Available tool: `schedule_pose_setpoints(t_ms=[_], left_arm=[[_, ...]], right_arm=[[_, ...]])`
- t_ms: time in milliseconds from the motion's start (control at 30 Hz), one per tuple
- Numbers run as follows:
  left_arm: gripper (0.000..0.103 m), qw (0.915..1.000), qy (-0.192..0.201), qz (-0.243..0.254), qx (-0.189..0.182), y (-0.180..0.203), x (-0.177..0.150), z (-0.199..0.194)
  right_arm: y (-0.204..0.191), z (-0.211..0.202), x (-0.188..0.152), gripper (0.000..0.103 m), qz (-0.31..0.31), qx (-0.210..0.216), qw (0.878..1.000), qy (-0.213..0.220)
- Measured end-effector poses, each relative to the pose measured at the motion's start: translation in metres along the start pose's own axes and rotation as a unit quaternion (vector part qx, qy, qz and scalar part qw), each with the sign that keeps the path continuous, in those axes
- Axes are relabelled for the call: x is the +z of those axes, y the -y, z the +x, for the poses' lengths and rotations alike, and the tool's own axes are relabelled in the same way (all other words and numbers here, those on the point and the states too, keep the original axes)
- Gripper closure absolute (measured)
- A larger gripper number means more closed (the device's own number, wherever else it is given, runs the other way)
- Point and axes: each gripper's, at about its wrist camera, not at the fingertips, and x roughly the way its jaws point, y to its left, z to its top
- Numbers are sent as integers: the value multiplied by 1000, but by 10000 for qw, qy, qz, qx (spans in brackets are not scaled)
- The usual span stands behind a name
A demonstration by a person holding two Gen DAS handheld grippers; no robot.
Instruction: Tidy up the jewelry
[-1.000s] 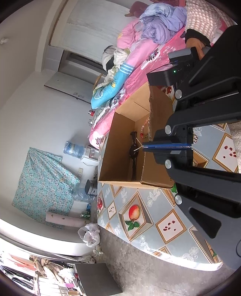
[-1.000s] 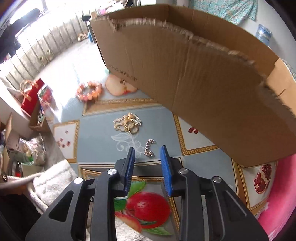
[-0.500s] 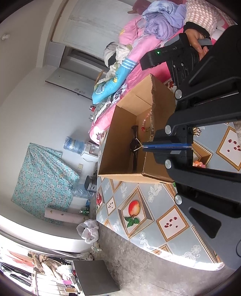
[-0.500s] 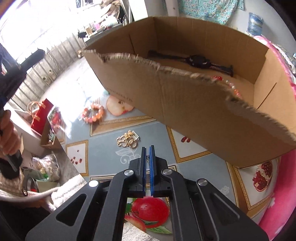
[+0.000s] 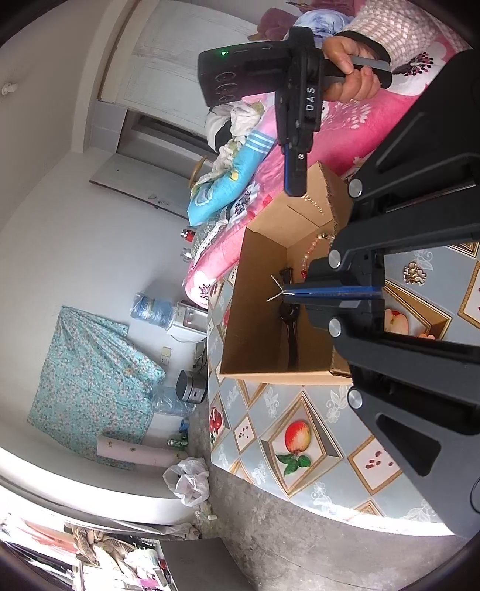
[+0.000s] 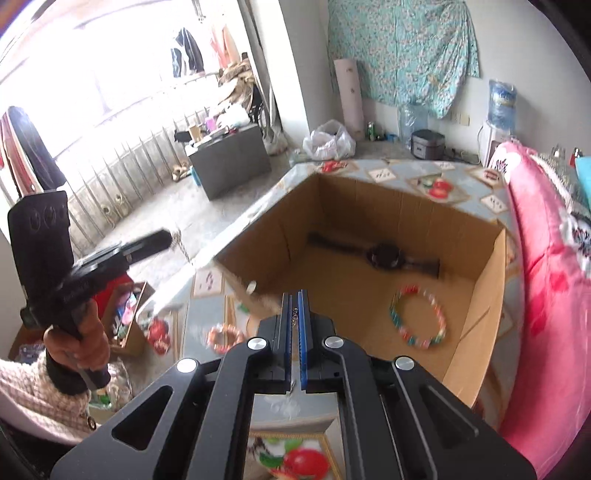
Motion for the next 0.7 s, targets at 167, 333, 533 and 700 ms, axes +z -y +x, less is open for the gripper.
schedule_pose_setpoints(t_ms=[167,333,533,700], left_arm=[[103,9975,-692,88,-132,4,24,57],[103,9867,-1601,-157,-221,-6,31,131],[90,9752,-2206,-162,54,-11,31,187],[81,9752,-2204,-111,177,-13,27,191]], right_arm=[[25,38,30,100,427,-59,9988,-251],[58,89,42,99,812,-91,9940,-733],[79,132,45,85,1090,82,9868,-1194],[84,127,45,76,1102,206,9890,-963]])
